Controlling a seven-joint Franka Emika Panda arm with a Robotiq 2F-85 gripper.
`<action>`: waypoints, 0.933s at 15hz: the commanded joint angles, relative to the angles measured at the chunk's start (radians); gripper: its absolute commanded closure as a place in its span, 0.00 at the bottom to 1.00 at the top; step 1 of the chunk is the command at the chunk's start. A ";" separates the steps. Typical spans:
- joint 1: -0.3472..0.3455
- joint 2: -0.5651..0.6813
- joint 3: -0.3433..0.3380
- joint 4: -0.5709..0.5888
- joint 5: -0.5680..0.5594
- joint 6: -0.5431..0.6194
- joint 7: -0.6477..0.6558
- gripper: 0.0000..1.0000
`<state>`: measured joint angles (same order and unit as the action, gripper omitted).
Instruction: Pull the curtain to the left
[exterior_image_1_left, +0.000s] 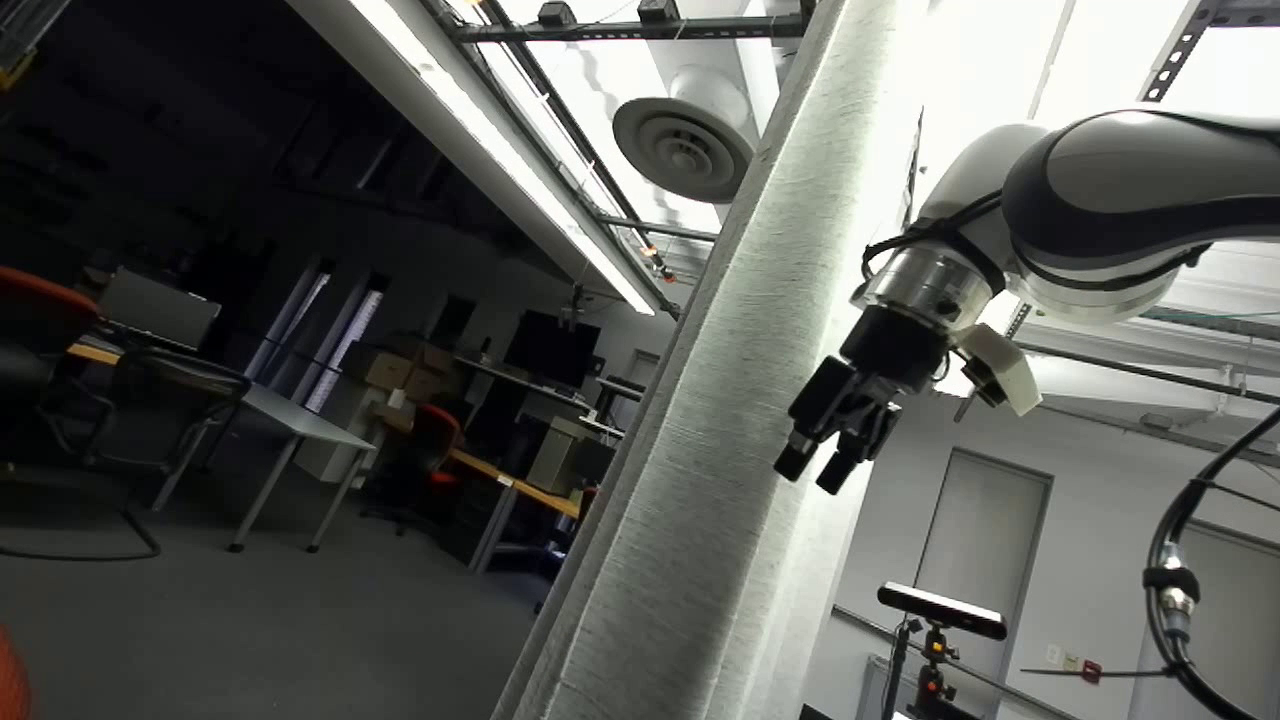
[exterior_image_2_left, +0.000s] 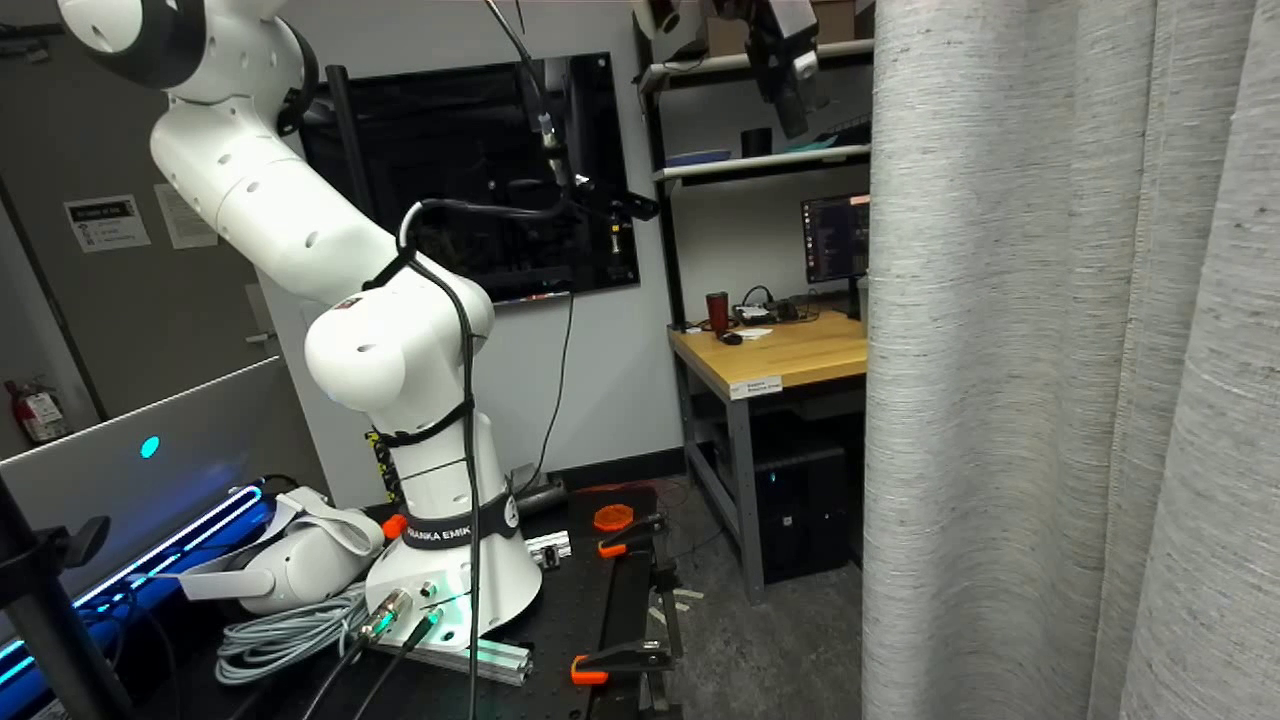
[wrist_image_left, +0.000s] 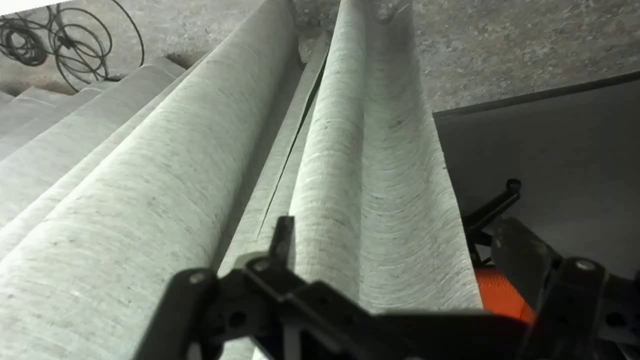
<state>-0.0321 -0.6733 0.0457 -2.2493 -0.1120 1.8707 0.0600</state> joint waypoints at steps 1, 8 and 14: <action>-0.011 0.006 0.006 0.030 -0.065 0.092 -0.001 0.00; -0.028 0.061 0.015 0.080 -0.125 0.323 0.018 0.00; -0.069 0.081 0.029 0.134 -0.186 0.445 0.031 0.00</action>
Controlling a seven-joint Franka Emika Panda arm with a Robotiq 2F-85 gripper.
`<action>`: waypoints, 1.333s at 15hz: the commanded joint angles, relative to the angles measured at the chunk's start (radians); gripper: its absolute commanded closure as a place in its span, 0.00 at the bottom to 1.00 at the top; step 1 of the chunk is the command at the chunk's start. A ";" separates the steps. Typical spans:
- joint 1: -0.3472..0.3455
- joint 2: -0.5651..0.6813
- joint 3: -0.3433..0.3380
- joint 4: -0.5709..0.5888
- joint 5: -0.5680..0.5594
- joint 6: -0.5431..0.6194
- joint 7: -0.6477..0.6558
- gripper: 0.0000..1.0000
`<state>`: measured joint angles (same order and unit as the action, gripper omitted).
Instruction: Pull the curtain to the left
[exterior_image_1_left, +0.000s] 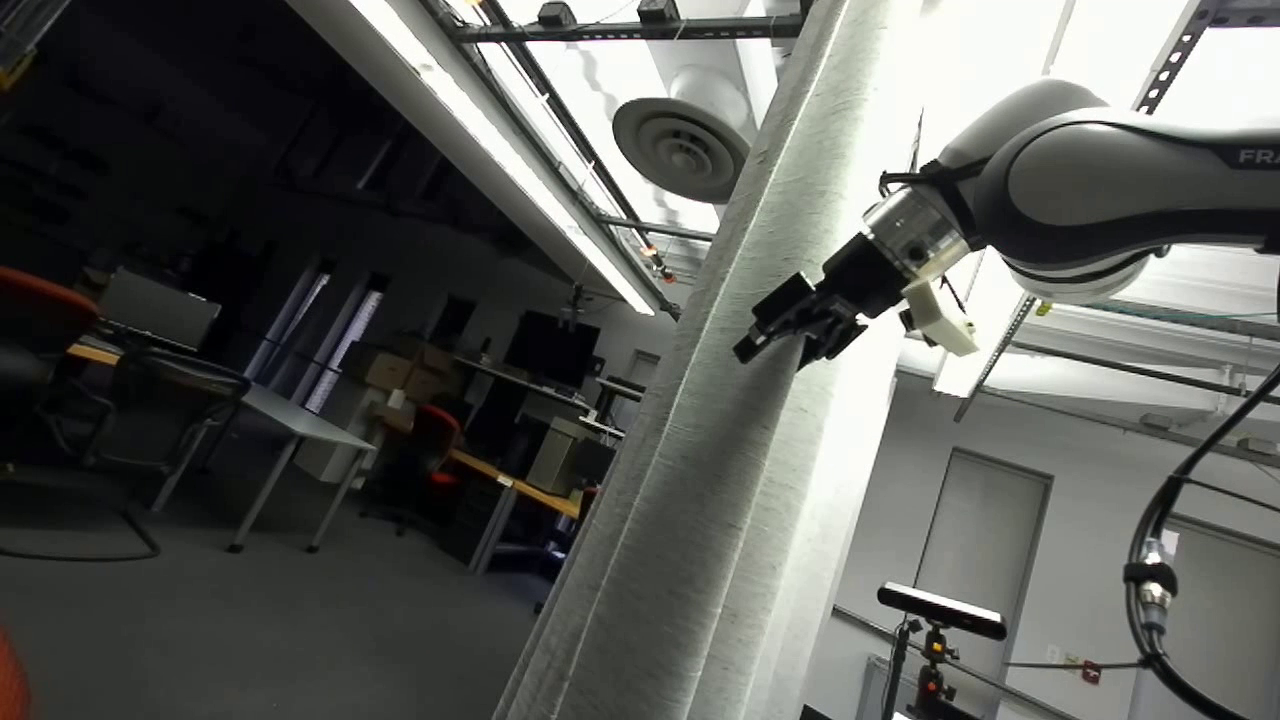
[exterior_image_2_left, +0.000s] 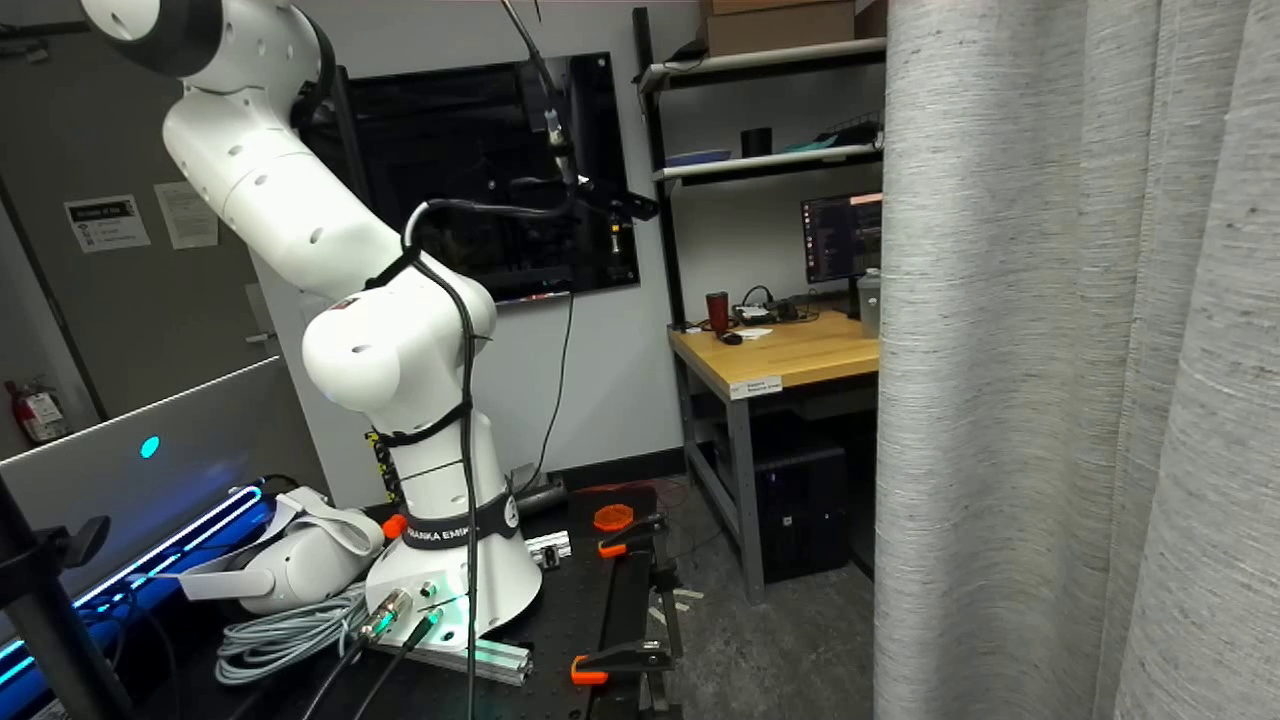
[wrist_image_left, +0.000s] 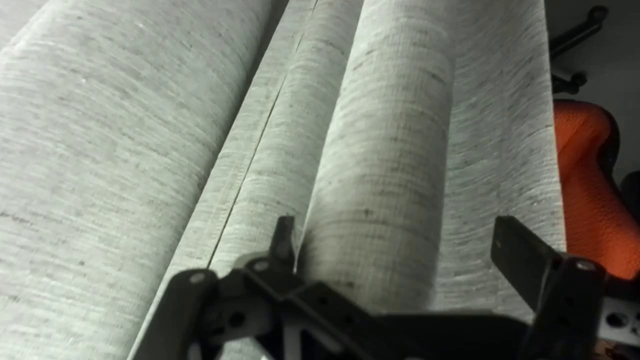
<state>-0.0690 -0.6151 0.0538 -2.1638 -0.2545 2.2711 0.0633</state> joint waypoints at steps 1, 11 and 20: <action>-0.035 0.025 0.024 0.059 -0.053 0.066 0.026 0.00; -0.043 0.173 0.038 0.229 -0.073 0.273 0.019 0.00; -0.029 0.273 0.069 0.342 -0.081 0.289 0.025 0.23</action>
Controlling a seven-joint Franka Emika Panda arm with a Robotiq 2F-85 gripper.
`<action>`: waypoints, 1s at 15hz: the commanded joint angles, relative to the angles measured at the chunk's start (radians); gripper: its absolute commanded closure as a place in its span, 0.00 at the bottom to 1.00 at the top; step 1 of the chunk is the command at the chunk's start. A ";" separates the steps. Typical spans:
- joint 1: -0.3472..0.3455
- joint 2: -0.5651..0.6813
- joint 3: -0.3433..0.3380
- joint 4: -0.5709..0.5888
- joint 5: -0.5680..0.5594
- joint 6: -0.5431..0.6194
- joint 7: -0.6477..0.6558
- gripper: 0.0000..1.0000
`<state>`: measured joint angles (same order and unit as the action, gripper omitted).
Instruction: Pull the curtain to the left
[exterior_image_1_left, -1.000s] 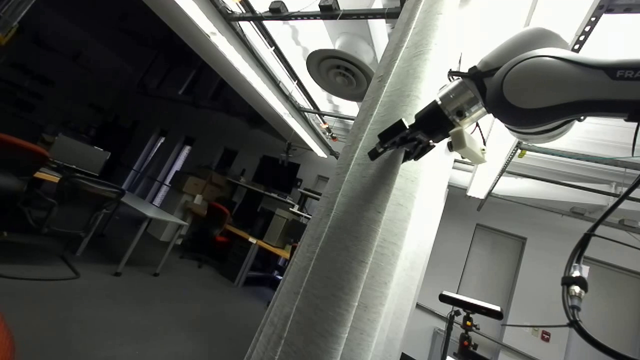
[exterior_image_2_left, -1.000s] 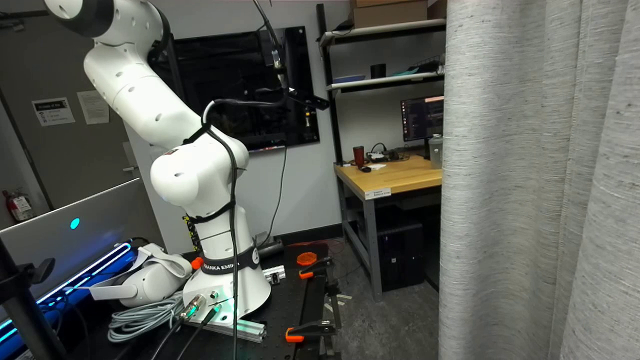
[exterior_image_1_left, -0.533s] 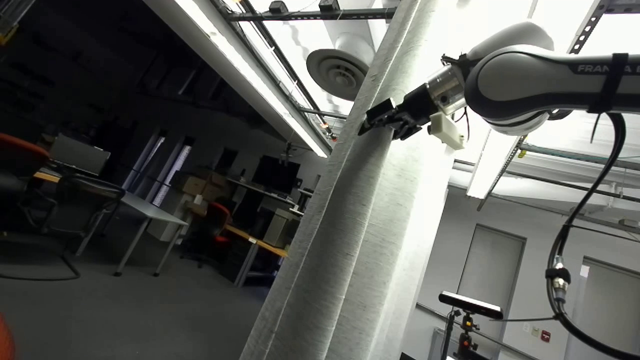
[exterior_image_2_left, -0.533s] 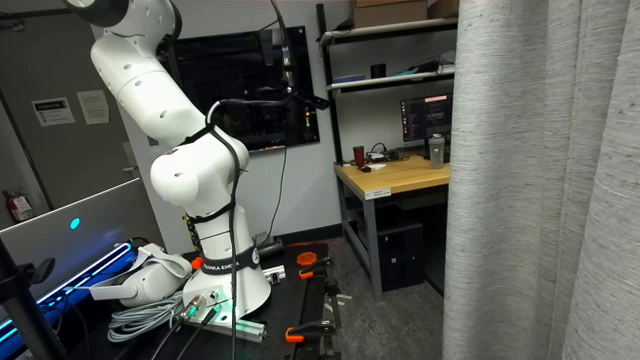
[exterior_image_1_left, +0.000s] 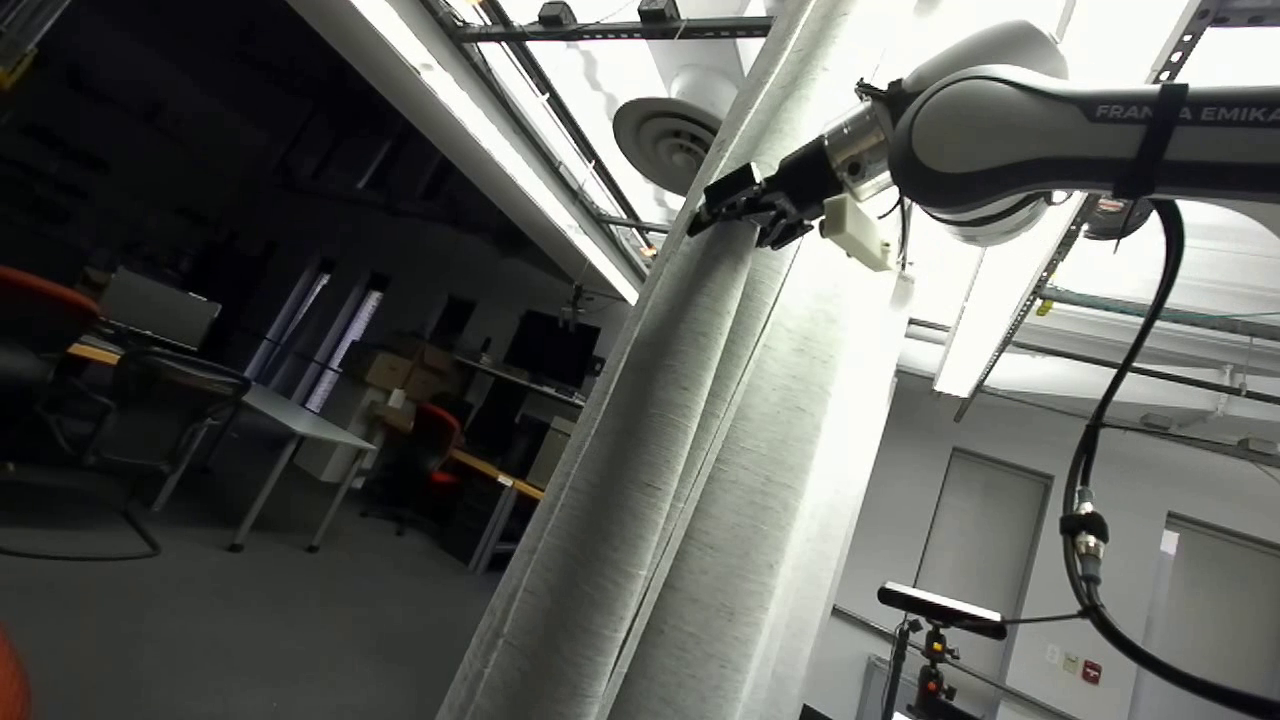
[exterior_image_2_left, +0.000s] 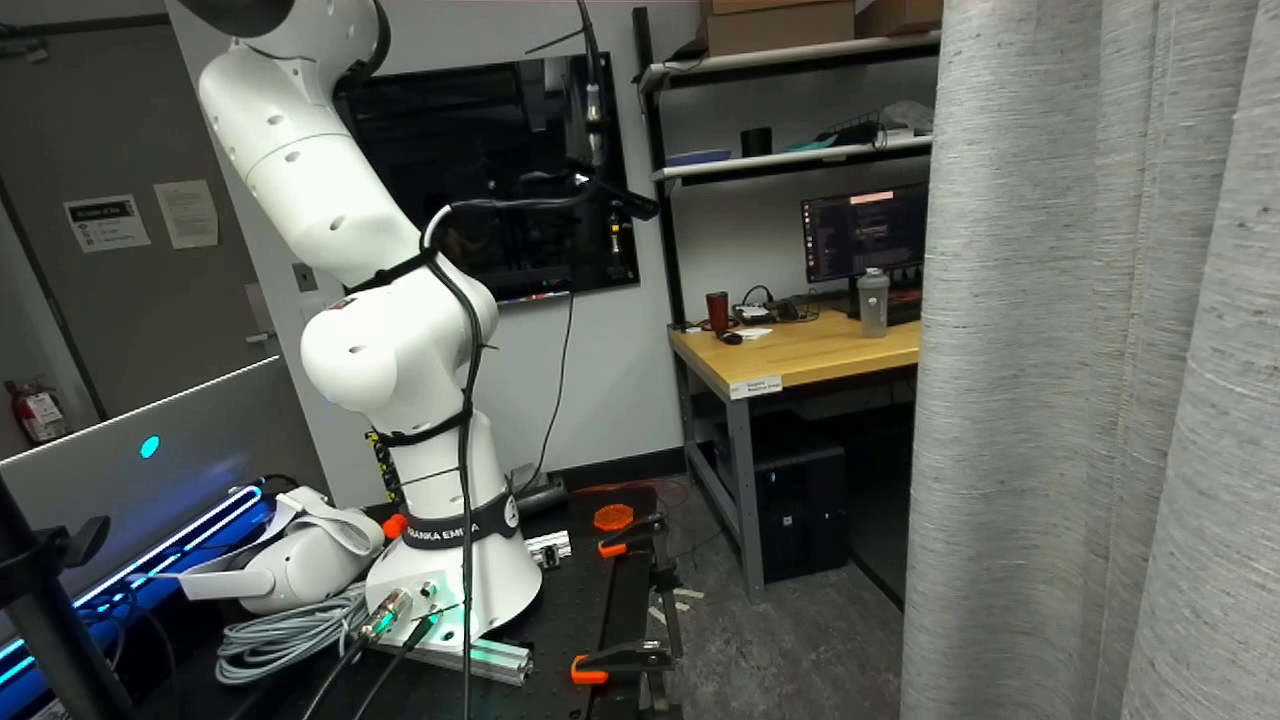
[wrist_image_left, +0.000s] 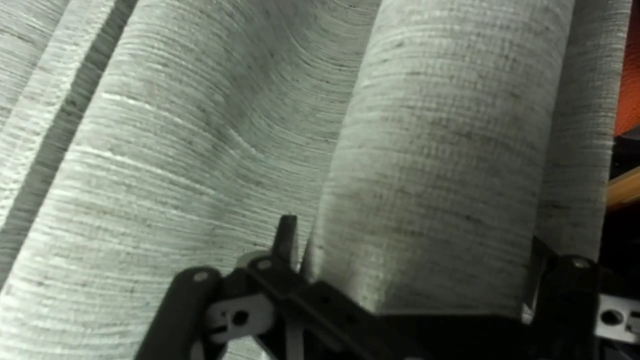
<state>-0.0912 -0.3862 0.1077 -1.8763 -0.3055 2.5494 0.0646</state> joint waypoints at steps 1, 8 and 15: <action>-0.007 0.049 0.018 0.061 -0.033 0.009 0.024 0.30; -0.004 0.067 0.036 0.084 -0.058 -0.006 0.035 0.85; -0.001 0.066 0.047 0.086 -0.057 -0.015 0.043 1.00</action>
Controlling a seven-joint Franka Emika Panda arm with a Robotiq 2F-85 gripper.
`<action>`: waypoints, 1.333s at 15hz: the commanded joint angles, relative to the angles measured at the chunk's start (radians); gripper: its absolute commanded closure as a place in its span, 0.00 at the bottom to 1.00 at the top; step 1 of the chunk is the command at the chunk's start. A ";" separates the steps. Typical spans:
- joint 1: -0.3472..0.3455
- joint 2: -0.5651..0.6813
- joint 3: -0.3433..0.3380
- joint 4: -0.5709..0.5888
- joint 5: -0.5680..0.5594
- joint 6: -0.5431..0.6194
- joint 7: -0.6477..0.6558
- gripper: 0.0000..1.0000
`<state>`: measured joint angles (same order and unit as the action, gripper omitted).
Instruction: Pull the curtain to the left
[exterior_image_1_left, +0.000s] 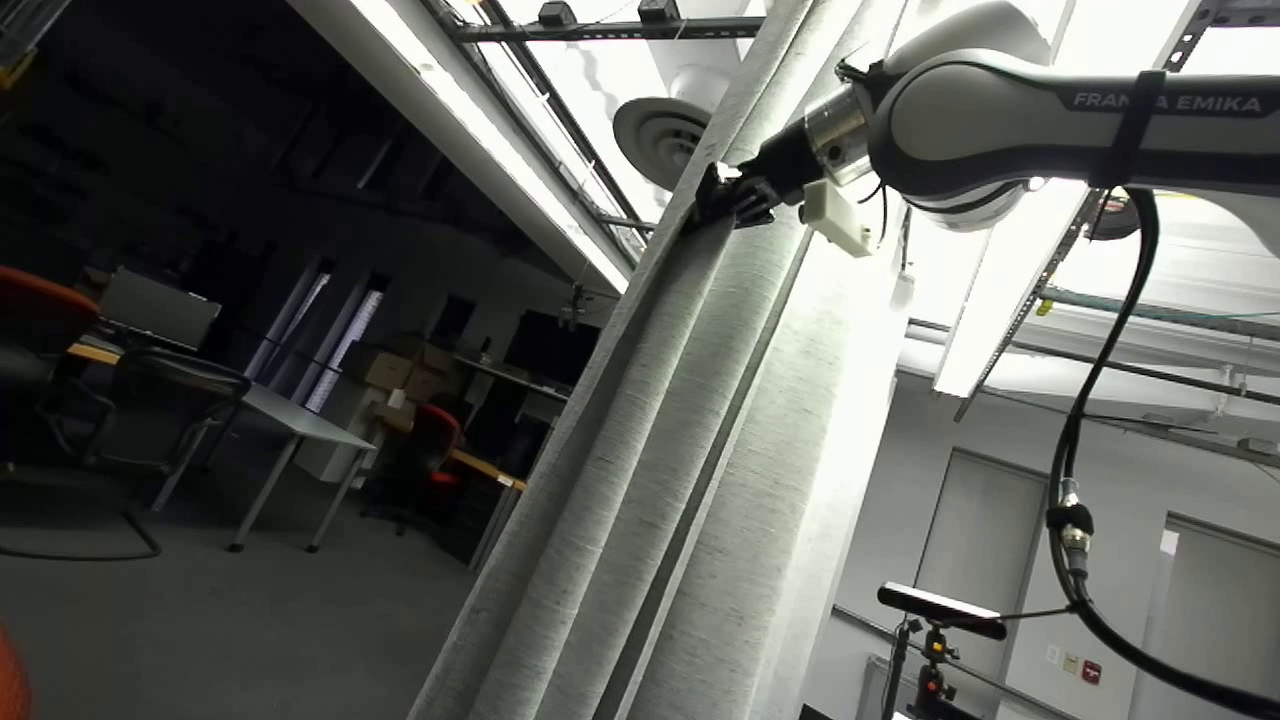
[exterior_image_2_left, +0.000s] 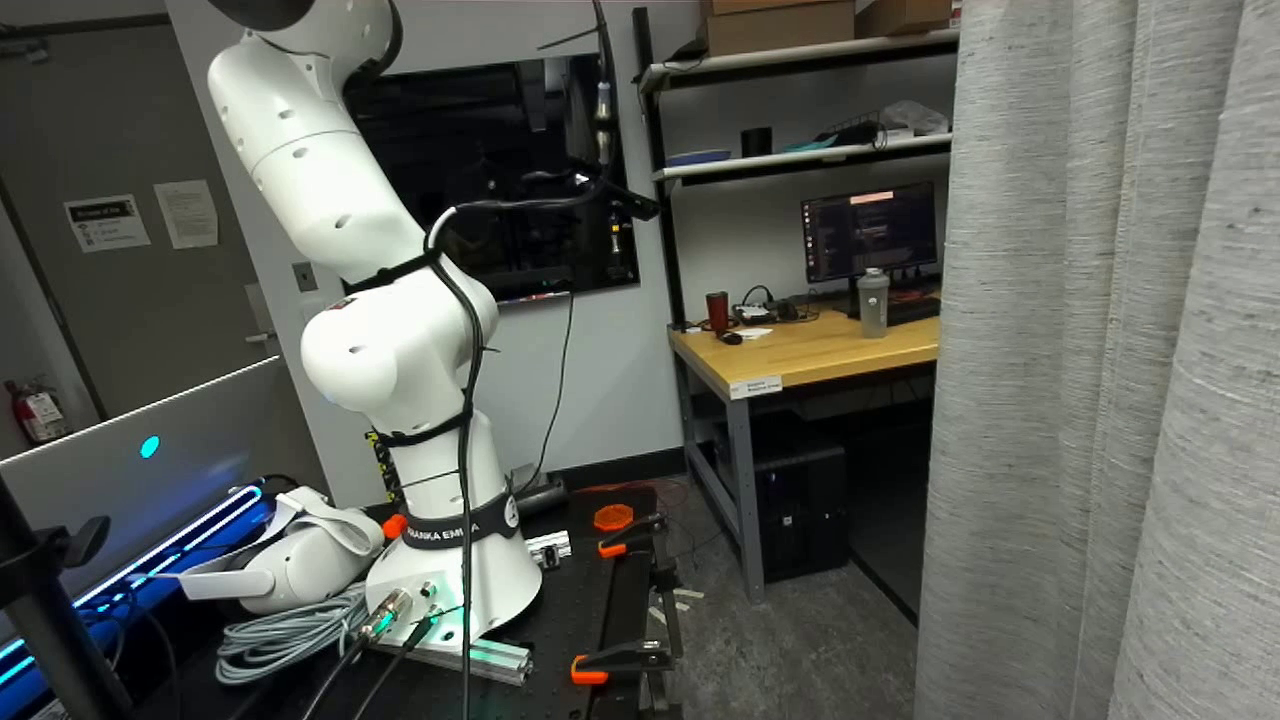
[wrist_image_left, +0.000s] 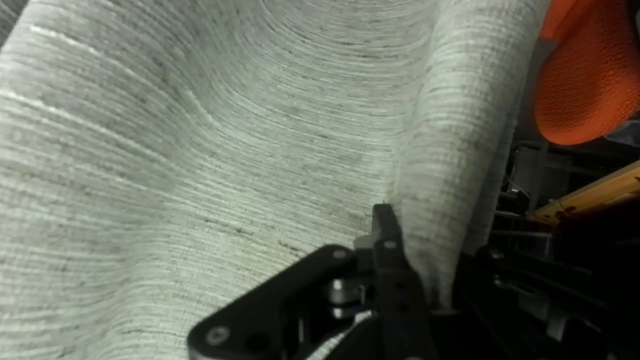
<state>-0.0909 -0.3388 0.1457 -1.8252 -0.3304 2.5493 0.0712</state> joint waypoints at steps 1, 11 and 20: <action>-0.002 0.018 0.011 0.035 -0.034 -0.015 0.041 1.00; 0.012 0.004 -0.006 0.006 -0.017 -0.006 0.033 0.98; 0.012 0.004 -0.006 0.006 -0.017 -0.006 0.034 0.98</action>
<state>-0.0909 -0.3376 0.1488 -1.8248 -0.3432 2.5484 0.1035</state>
